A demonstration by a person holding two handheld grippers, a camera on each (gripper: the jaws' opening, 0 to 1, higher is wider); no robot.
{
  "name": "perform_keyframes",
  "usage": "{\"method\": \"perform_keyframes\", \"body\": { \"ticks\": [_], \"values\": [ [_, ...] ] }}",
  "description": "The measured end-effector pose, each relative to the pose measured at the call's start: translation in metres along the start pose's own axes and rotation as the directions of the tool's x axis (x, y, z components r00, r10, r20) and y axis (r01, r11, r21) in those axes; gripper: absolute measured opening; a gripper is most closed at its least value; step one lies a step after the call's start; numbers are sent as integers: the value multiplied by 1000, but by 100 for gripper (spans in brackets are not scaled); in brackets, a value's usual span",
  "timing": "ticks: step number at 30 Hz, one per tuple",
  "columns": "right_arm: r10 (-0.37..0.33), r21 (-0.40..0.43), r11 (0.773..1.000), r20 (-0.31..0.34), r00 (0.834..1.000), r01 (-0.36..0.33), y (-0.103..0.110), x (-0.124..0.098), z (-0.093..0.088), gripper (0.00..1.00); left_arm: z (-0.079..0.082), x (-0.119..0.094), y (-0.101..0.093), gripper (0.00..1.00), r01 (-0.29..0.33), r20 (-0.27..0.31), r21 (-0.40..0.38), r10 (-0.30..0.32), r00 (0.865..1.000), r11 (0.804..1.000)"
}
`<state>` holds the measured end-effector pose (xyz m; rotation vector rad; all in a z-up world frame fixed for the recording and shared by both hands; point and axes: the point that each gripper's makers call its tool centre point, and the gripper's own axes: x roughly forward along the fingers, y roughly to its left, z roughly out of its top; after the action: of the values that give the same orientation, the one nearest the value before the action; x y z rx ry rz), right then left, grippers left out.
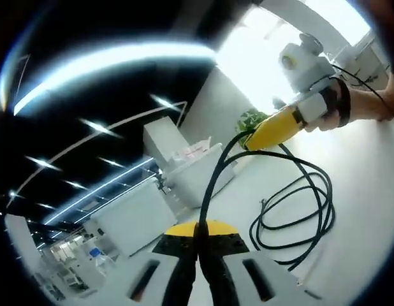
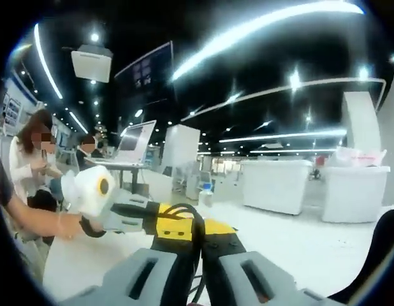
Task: Coil the Type-C to USB data cable on the desktop and secure it with Velcro straps.
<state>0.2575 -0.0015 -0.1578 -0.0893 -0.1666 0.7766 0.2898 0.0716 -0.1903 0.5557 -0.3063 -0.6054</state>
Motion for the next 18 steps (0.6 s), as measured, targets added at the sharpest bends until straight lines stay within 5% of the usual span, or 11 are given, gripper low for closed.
{"method": "perform_keyframes", "body": {
  "ticks": [4,6,9,11,16,18],
  "values": [
    [-25,-71,997,-19,1000,23,-2,-1,-4,4,2,-1,2,4,-15,-1,44,15,1000,999],
    [15,-111,994,-24,1000,-18,4,-1,-5,6,0,-1,4,4,-24,-11,75,25,1000,997],
    [50,-34,998,50,997,-49,11,-3,10,20,-1,-1,4,4,-30,-19,96,32,999,995],
    [60,-30,998,83,995,-58,13,-4,18,20,0,-1,3,4,-28,-18,100,30,999,995],
    [8,-118,993,-19,1000,-10,5,0,-1,23,4,-2,1,4,-18,-7,120,19,1000,993],
    [1,-92,996,-41,999,-5,1,1,-9,23,6,-3,-1,4,-8,-1,124,8,1000,992]
  ]
}}
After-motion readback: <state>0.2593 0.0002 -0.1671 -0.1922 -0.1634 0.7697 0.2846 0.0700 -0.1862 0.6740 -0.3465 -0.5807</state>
